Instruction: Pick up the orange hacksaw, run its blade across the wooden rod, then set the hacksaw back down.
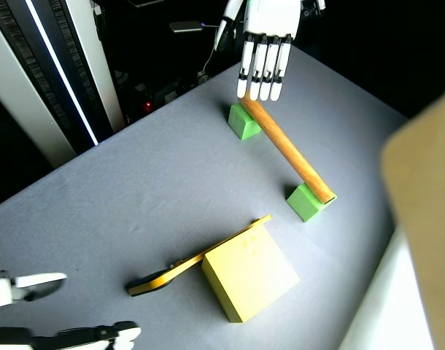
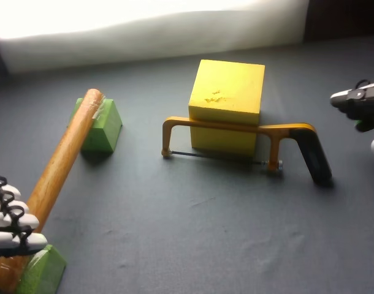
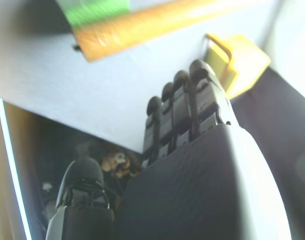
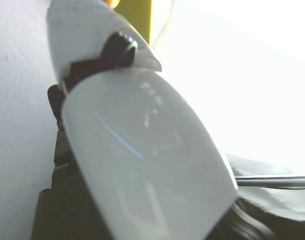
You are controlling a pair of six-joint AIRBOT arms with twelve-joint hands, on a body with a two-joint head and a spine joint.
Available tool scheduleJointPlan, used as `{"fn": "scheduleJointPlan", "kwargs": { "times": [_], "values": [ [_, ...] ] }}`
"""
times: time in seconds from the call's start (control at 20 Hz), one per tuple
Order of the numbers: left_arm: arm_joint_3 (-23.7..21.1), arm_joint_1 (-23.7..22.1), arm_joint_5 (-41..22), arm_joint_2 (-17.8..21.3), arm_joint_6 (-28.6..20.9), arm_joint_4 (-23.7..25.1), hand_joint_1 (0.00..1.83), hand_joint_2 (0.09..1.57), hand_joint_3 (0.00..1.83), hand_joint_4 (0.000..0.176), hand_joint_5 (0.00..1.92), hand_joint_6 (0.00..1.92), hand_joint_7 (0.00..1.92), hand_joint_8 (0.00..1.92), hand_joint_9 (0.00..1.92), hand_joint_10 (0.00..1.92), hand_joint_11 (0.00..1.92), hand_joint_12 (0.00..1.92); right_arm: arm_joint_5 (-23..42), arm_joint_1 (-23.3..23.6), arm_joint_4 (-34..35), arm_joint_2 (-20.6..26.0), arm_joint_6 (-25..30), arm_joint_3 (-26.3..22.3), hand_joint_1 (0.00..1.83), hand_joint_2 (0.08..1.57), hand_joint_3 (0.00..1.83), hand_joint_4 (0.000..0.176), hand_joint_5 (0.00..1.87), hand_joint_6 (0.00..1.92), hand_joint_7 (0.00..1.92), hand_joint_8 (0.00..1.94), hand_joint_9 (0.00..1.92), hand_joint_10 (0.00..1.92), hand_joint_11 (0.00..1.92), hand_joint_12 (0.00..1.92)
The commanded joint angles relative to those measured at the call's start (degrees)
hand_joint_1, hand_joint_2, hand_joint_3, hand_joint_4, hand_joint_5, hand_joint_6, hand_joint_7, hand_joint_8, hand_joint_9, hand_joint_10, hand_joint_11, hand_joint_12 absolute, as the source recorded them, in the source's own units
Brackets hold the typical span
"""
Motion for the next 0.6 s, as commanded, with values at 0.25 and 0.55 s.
{"fn": "scheduleJointPlan", "kwargs": {
  "times": [0.25, 0.55],
  "values": [
    [0.59, 0.57, 3.47, -2.03, -0.84, -1.82, 0.0, 1.28, 0.0, 0.0, 0.14, 0.0, 0.16, 0.0, 0.12, 0.0, 0.0, 0.26, 7.16, -5.8, 20.87, -4.37, -7.31, 1.95, 1.1, 1.14, 0.0, 0.0, 0.12, 0.0, 0.09, 0.0, 0.12, 0.0, 0.0, 0.59],
    [1.55, 1.41, 5.43, -3.28, -1.44, -1.82, 0.0, 1.28, 0.0, 0.0, 0.15, 0.0, 0.15, 0.0, 0.11, 0.0, 0.0, 0.24, 14.5, -6.64, 28.08, -10.19, -11.05, 5.02, 1.08, 1.14, 0.0, 0.0, 0.13, 0.0, 0.1, 0.0, 0.12, 0.0, 0.0, 0.56]
  ]
}}
